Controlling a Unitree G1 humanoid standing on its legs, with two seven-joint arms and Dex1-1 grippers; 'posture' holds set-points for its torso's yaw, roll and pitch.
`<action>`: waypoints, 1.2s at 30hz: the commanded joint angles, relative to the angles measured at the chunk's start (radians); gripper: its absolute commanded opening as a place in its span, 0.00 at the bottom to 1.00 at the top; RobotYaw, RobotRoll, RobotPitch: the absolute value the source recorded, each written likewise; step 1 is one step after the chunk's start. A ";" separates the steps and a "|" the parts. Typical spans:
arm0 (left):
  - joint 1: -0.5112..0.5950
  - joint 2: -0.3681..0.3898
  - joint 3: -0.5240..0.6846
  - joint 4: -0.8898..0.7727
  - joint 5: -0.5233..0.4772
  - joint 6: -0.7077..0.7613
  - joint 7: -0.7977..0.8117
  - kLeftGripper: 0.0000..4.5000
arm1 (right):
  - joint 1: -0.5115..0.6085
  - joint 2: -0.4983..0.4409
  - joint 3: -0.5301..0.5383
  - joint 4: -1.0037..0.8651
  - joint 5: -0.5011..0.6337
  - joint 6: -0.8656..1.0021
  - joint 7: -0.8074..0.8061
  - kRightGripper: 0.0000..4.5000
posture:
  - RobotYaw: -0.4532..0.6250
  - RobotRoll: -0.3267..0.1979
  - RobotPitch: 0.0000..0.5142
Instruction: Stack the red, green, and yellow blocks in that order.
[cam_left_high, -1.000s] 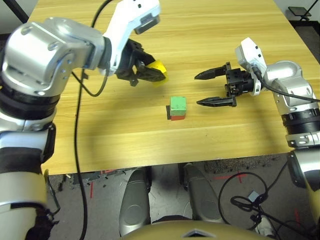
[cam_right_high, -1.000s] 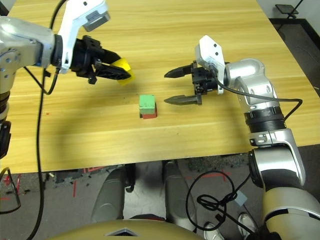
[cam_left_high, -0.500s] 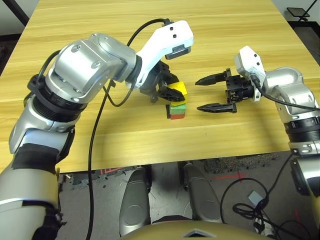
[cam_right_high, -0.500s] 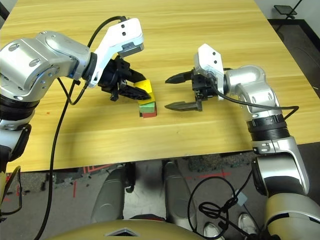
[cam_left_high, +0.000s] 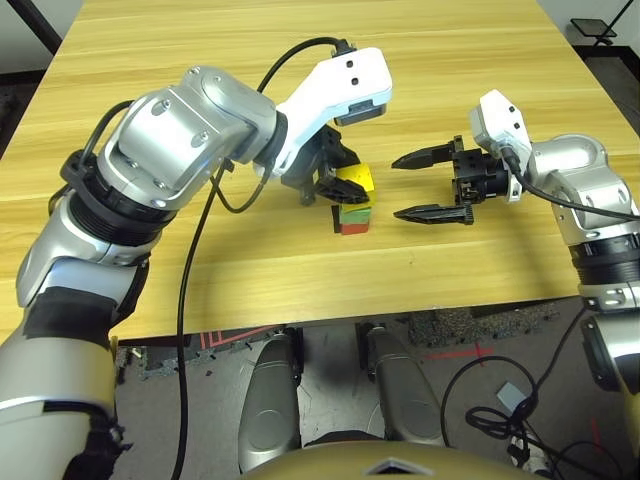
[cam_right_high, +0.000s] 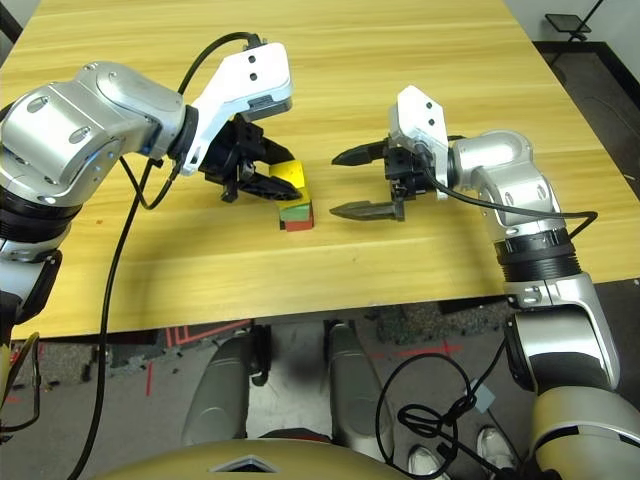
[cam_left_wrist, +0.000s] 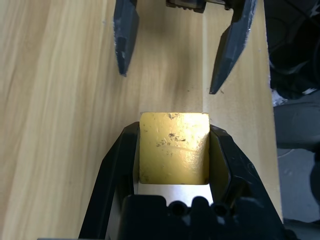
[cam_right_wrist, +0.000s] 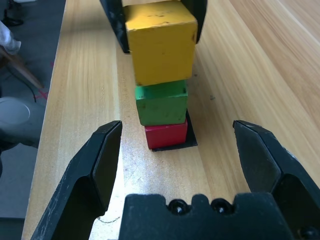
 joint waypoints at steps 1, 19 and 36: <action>0.006 -0.002 -0.030 0.018 0.041 -0.056 -0.025 0.44 | 0.015 -0.003 -0.010 -0.032 0.014 0.006 -0.004 1.00 | 0.46 0.75 0.43; 0.046 -0.028 -0.003 0.000 0.066 -0.042 -0.060 0.99 | 0.014 -0.010 -0.015 -0.027 0.016 0.007 -0.015 1.00 | 0.46 0.75 0.43; 0.137 -0.120 0.573 0.104 0.023 0.041 0.361 0.99 | -0.018 0.058 -0.154 0.090 -0.002 0.070 -0.335 1.00 | 0.50 0.71 0.42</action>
